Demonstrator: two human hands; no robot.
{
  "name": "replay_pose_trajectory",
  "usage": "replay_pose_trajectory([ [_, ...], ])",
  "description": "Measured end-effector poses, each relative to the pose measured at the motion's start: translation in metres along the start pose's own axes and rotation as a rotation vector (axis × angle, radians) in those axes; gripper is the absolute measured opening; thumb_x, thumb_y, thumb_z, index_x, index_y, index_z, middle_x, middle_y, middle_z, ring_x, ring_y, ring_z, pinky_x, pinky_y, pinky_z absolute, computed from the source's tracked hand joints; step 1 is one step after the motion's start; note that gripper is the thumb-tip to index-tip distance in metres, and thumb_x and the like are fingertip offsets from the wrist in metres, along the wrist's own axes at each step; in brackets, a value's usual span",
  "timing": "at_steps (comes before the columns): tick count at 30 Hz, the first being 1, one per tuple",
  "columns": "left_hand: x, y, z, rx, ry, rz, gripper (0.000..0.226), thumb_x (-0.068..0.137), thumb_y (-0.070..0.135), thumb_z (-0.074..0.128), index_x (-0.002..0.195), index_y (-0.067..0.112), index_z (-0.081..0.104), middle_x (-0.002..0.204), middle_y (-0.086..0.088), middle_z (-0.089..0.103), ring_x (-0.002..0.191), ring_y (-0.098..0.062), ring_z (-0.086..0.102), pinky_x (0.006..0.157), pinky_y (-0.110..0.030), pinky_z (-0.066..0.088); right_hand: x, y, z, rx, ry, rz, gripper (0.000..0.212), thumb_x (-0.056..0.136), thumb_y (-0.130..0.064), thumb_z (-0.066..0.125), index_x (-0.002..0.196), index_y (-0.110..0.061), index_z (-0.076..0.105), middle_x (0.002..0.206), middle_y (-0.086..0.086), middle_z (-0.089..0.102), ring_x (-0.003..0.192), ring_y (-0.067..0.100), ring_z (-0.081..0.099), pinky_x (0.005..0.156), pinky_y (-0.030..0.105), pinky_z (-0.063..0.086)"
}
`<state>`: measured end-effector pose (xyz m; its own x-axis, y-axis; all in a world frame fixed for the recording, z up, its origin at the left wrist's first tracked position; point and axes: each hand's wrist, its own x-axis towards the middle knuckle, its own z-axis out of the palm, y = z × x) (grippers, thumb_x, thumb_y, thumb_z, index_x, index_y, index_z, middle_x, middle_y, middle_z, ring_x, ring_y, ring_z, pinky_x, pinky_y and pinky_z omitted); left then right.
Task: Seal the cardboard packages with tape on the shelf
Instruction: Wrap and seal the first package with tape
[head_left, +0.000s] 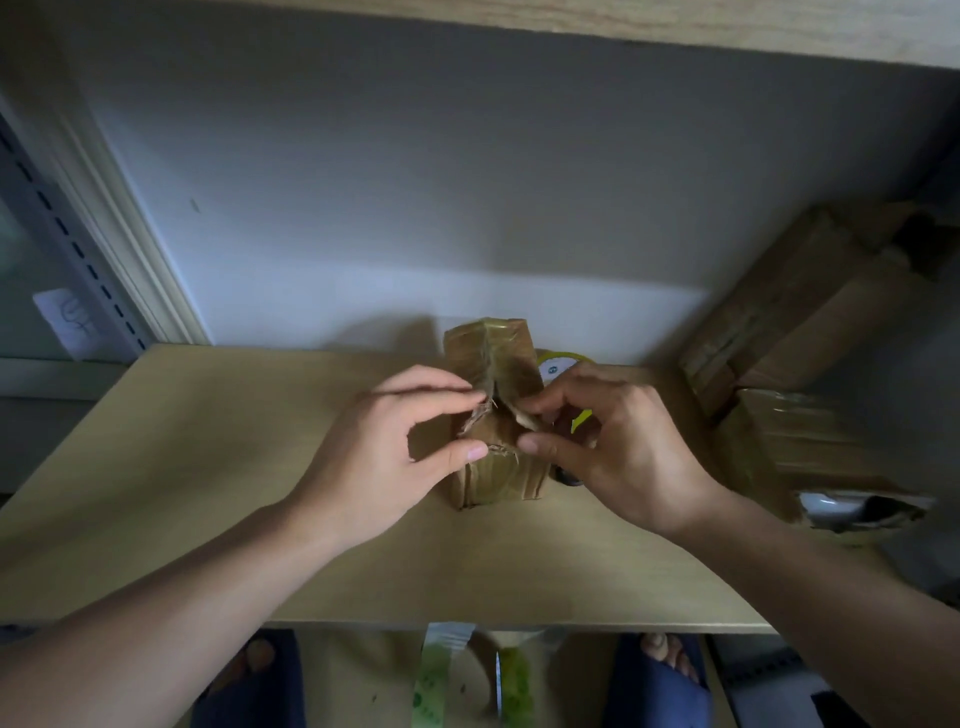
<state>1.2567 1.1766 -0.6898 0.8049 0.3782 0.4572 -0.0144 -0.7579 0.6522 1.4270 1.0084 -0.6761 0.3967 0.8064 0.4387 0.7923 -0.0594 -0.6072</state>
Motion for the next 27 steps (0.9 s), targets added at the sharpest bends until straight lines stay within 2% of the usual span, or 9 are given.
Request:
replay_pose_trajectory([
  [4,-0.007,0.002,0.007,0.059,-0.035,0.073,0.036,0.092,0.034,0.068,0.123,0.017,0.075,0.123,0.01,0.06,0.114,-0.004,0.062,0.1,-0.019,0.048,-0.006,0.001,-0.001,-0.073,-0.051,-0.052,0.037,0.083,-0.052,0.076,0.107,-0.024,0.081,0.092,-0.011,0.064,0.084,0.008,0.064,0.071,0.021,0.053],
  [6,-0.008,0.002,0.01,0.063,-0.033,0.088,0.036,0.096,0.037,0.063,0.121,0.014,0.075,0.123,0.008,0.058,0.112,-0.005,0.061,0.097,-0.018,0.048,-0.007,0.001,-0.001,-0.063,-0.035,-0.037,0.029,0.09,-0.047,0.073,0.106,-0.025,0.082,0.092,-0.01,0.067,0.084,0.011,0.066,0.072,0.026,0.055],
  [9,-0.005,0.003,0.014,-0.024,-0.011,0.012,0.037,0.101,0.037,0.053,0.111,0.012,0.079,0.118,0.008,0.058,0.104,-0.01,0.064,0.087,-0.019,0.05,-0.006,0.004,0.004,0.138,-0.001,0.126,0.011,0.085,-0.027,0.083,0.096,-0.025,0.083,0.089,-0.004,0.069,0.082,0.016,0.067,0.074,0.036,0.057],
  [11,0.002,0.004,0.017,-0.073,0.033,-0.056,0.026,0.098,0.031,0.061,0.099,0.016,0.08,0.11,0.008,0.06,0.098,-0.012,0.066,0.081,-0.022,0.05,-0.005,0.006,0.008,0.234,-0.016,0.219,0.017,0.081,-0.022,0.087,0.096,-0.026,0.08,0.098,0.0,0.065,0.084,0.013,0.065,0.077,0.028,0.055],
  [14,0.008,0.003,0.02,-0.066,0.072,-0.079,0.001,0.088,0.018,0.077,0.088,0.018,0.076,0.102,0.009,0.061,0.097,-0.014,0.065,0.087,-0.027,0.05,-0.003,0.005,0.013,0.333,-0.004,0.299,0.044,0.079,-0.021,0.089,0.116,-0.028,0.066,0.118,-0.001,0.062,0.103,0.007,0.065,0.087,0.022,0.054],
  [17,0.009,0.002,0.022,-0.067,0.082,-0.098,0.007,0.087,0.02,0.077,0.087,0.021,0.071,0.1,0.01,0.059,0.095,-0.015,0.063,0.085,-0.032,0.049,-0.002,0.0,0.017,0.478,0.012,0.386,0.061,0.079,-0.017,0.088,0.131,-0.023,0.055,0.122,-0.003,0.065,0.109,0.007,0.066,0.09,0.025,0.058],
  [21,0.01,0.002,0.025,-0.075,0.129,-0.14,0.009,0.087,0.026,0.074,0.086,0.024,0.065,0.094,0.008,0.057,0.089,-0.013,0.06,0.078,-0.036,0.05,-0.001,-0.001,0.023,0.589,0.078,0.457,0.067,0.071,-0.025,0.092,0.128,-0.023,0.057,0.118,-0.007,0.07,0.108,0.009,0.069,0.09,0.031,0.06],
  [24,0.011,-0.001,0.023,-0.051,0.173,-0.171,0.01,0.086,0.028,0.075,0.086,0.024,0.066,0.091,0.005,0.059,0.084,-0.013,0.06,0.074,-0.036,0.051,0.005,-0.001,0.033,0.627,0.121,0.469,0.058,0.072,-0.021,0.092,0.121,-0.018,0.06,0.115,-0.007,0.071,0.106,0.006,0.07,0.092,0.029,0.058],
  [27,0.014,-0.006,0.019,-0.021,0.216,-0.202,0.013,0.084,0.034,0.074,0.084,0.025,0.064,0.087,0.002,0.061,0.077,-0.013,0.061,0.069,-0.033,0.049,0.012,0.001,0.049,0.607,0.129,0.463,0.054,0.073,-0.028,0.093,0.116,-0.018,0.062,0.114,-0.003,0.072,0.11,0.013,0.07,0.098,0.038,0.057],
])
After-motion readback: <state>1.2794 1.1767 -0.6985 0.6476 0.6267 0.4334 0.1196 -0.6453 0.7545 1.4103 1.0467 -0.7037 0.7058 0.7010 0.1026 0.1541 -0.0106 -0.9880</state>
